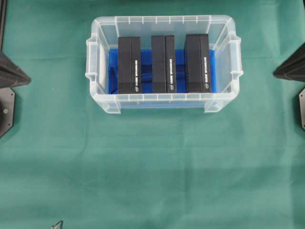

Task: Take the box out of the case with the right arm.
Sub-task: 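Raise the right gripper from rest and swing it toward the case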

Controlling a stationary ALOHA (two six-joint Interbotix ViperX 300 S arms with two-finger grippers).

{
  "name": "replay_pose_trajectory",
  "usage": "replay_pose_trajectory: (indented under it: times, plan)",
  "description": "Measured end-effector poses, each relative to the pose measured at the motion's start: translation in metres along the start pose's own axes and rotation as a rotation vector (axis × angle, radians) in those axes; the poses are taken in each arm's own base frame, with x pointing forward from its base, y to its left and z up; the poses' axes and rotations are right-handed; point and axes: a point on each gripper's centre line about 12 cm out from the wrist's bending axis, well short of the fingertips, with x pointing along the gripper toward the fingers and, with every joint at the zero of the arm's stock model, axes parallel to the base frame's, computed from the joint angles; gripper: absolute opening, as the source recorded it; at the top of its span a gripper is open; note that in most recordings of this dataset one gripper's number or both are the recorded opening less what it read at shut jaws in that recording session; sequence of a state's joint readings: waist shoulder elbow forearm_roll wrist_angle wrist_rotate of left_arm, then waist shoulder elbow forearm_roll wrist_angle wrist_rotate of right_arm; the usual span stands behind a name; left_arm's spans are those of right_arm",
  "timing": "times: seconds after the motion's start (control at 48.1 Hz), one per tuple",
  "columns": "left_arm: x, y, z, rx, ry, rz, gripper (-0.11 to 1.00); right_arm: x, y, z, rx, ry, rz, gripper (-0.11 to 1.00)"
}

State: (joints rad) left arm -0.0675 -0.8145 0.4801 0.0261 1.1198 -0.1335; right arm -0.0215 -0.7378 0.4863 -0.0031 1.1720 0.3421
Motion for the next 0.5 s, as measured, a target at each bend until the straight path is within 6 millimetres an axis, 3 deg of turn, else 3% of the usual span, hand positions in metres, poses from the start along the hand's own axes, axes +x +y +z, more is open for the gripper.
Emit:
replay_pose_trajectory:
  times: [0.187,0.499]
  plan:
    - [0.004,0.000,-0.018,-0.054,0.233,0.030,0.00,0.005,-0.004,-0.011,0.001,0.234,-0.085,0.00]
    - [0.005,-0.001,-0.019,-0.052,0.254,0.031,0.00,0.007,-0.006,-0.012,0.011,0.267,-0.108,0.00]
